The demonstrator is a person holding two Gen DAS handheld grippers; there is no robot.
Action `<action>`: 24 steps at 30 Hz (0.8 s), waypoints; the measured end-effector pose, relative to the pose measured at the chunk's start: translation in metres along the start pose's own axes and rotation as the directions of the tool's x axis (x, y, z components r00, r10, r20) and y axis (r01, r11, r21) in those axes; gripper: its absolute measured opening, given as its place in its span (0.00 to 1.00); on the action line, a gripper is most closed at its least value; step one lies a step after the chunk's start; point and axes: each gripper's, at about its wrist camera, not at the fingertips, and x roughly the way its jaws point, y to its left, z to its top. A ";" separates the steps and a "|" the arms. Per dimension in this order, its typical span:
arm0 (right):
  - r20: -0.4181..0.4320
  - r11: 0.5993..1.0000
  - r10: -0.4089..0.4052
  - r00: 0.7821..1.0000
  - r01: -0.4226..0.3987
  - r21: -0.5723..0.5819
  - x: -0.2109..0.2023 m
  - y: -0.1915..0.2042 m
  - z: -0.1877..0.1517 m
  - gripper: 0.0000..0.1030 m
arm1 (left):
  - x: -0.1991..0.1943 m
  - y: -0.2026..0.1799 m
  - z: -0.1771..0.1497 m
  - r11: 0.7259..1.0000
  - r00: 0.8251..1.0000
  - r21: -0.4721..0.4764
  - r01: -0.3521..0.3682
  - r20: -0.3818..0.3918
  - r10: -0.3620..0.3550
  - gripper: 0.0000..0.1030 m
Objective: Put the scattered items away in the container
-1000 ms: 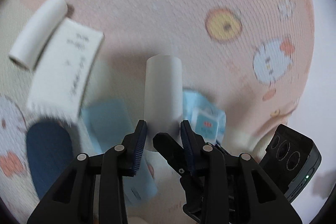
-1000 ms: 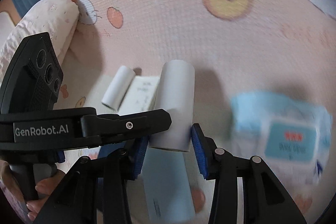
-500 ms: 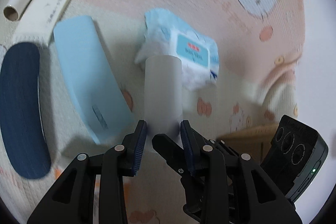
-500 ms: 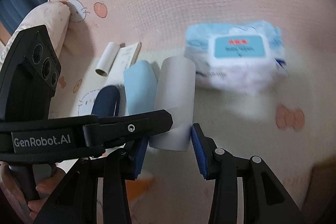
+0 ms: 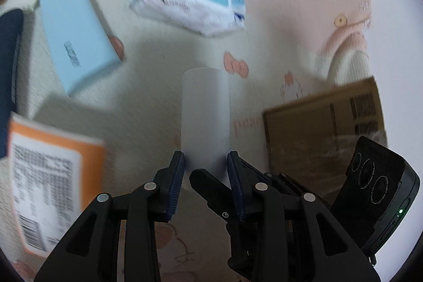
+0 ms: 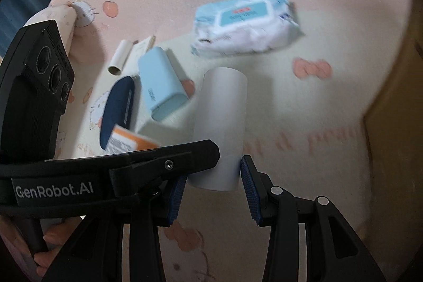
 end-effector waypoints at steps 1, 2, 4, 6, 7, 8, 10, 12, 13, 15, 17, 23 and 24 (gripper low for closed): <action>-0.004 1.000 -0.008 1.000 0.008 0.012 -0.001 -0.003 -0.004 0.38 | 0.003 -0.002 -0.003 1.000 1.000 0.005 0.003 -0.011 -0.003 0.36; -0.007 1.000 -0.016 1.000 0.016 0.018 -0.002 -0.005 -0.006 0.38 | 0.005 -0.003 -0.004 1.000 1.000 0.009 0.005 -0.016 -0.005 0.36; -0.010 0.999 -0.044 0.999 0.045 0.019 -0.004 -0.007 -0.011 0.38 | 0.010 -0.005 -0.008 1.000 0.999 0.018 0.013 -0.032 -0.013 0.36; -0.014 0.997 -0.072 0.997 0.072 0.009 -0.006 -0.007 -0.015 0.38 | 0.014 -0.007 -0.012 0.999 0.999 0.034 0.014 -0.049 -0.013 0.36; -0.018 0.996 -0.083 0.996 0.084 0.006 -0.006 -0.006 -0.018 0.38 | 0.015 -0.008 -0.014 0.999 0.999 0.042 0.014 -0.053 -0.011 0.36; -0.020 0.996 -0.090 0.996 0.090 0.010 -0.006 -0.007 -0.020 0.38 | 0.015 -0.009 -0.015 0.999 0.998 0.051 0.013 -0.055 -0.010 0.36; -0.025 0.995 -0.093 0.995 0.093 0.037 -0.005 -0.008 -0.021 0.38 | 0.016 -0.009 -0.015 0.998 0.998 0.067 0.008 -0.060 -0.004 0.36; -0.027 0.994 -0.082 0.996 0.084 0.075 -0.002 -0.011 -0.021 0.38 | 0.015 -0.007 -0.012 0.997 0.998 0.071 0.003 -0.061 0.001 0.36; -0.025 0.993 -0.078 0.997 0.080 0.083 0.001 -0.010 -0.020 0.38 | 0.014 -0.006 -0.011 0.997 0.998 0.072 0.003 -0.062 0.001 0.36; -0.020 0.992 -0.073 0.997 0.074 0.099 0.004 -0.009 -0.019 0.38 | 0.012 -0.003 -0.010 0.998 0.998 0.070 0.011 -0.064 -0.006 0.36; -0.025 0.992 -0.072 0.997 0.074 0.098 0.008 -0.009 -0.017 0.38 | 0.011 -0.001 -0.009 0.998 0.998 0.067 0.017 -0.067 -0.013 0.36; -0.052 0.992 -0.104 0.993 0.107 0.063 0.013 -0.004 -0.015 0.40 | 0.005 -0.003 -0.007 0.995 0.996 0.093 -0.023 -0.080 0.031 0.36; -0.050 0.990 -0.116 0.992 0.120 0.073 0.011 -0.004 -0.015 0.42 | 0.002 -0.005 -0.006 0.993 0.996 0.115 -0.039 -0.075 0.048 0.36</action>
